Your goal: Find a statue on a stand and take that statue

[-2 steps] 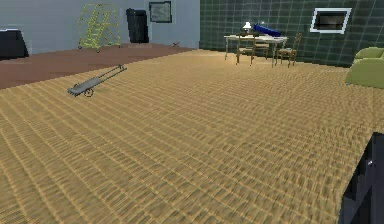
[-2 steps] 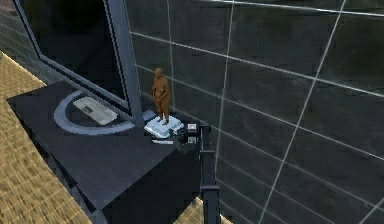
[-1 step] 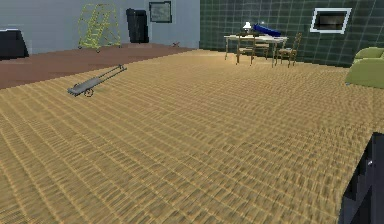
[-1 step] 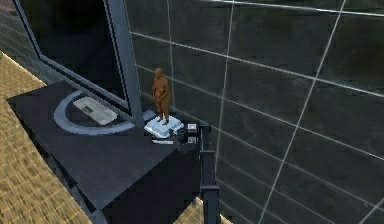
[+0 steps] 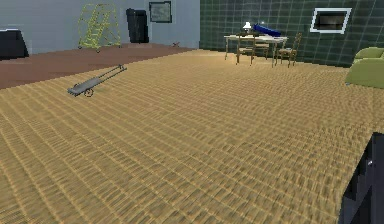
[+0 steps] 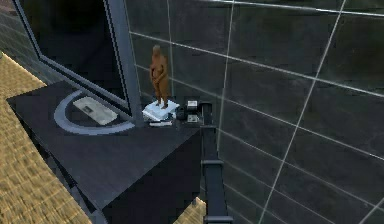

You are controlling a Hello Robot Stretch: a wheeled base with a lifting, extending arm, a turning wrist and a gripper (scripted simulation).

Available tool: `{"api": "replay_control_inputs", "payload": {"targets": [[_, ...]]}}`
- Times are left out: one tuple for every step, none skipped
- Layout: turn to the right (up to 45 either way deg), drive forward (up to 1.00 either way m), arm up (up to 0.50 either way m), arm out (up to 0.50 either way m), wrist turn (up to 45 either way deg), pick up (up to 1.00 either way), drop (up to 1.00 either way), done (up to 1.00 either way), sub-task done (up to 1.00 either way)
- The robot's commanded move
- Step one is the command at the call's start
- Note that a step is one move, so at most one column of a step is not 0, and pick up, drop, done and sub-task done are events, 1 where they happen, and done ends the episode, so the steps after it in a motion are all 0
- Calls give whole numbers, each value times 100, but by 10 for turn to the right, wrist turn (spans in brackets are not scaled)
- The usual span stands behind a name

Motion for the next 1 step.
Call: {"api": "replay_control_inputs", "payload": {"targets": [[0, 0, 0, 0, 0, 0, 0, 100, 0]]}}
